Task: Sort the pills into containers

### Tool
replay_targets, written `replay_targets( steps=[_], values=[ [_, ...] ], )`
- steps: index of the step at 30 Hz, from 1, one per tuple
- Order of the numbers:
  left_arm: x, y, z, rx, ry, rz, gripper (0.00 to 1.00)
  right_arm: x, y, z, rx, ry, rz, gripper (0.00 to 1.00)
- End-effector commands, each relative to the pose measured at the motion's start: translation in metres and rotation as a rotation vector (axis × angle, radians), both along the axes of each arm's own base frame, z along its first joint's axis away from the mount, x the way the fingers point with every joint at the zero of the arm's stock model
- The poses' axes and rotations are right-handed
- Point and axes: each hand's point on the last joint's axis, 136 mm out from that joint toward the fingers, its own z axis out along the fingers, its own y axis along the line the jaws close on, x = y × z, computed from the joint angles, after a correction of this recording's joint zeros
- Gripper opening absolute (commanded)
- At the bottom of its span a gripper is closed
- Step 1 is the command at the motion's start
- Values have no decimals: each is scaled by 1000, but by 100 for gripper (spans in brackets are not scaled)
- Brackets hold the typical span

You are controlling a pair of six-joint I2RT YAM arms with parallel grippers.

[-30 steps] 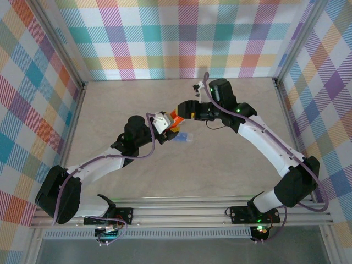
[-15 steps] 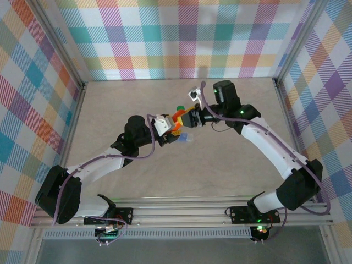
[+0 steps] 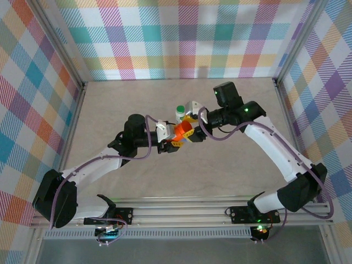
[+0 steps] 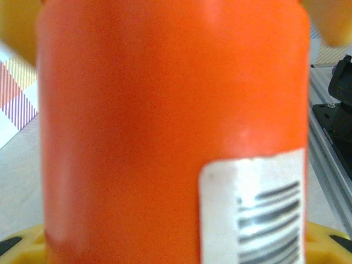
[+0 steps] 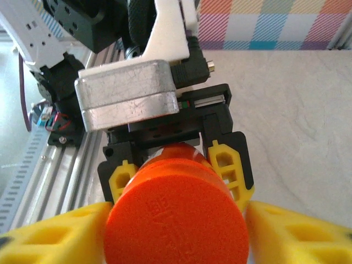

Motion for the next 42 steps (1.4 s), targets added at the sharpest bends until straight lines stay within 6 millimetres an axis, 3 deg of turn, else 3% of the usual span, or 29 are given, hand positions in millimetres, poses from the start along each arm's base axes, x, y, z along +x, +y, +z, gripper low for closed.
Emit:
replay_targets(
  steps=[1, 7, 10, 13, 15, 18, 22, 29, 42],
  values=[
    [-3, -2, 21, -23, -60, -25, 22, -7, -3, 10, 5, -39, 15, 92],
    [15, 2, 16, -10, -79, 69, 21, 2, -11, 40, 74, -30, -147, 95],
    [29, 6, 13, -10, -90, 146, 21, 22, -19, 61, 131, 13, -346, 98],
    [40, 9, 15, -22, -106, 209, 21, 56, -29, 78, 231, 154, -636, 99],
    [49, 12, 17, -26, -118, 265, 21, 80, -40, 73, 260, 315, -855, 96],
    [62, 17, 15, -29, -140, 344, 21, 94, -44, 54, 255, 519, -1020, 92],
    [74, 20, 11, -19, -146, 404, 21, 98, -31, 46, 297, 649, -1019, 90],
    [78, 15, 7, -11, -146, 411, 21, 100, -7, 29, 279, 763, -947, 87],
    [85, 15, 3, 3, -144, 439, 21, 85, 20, -9, 163, 844, -857, 73]
  ],
)
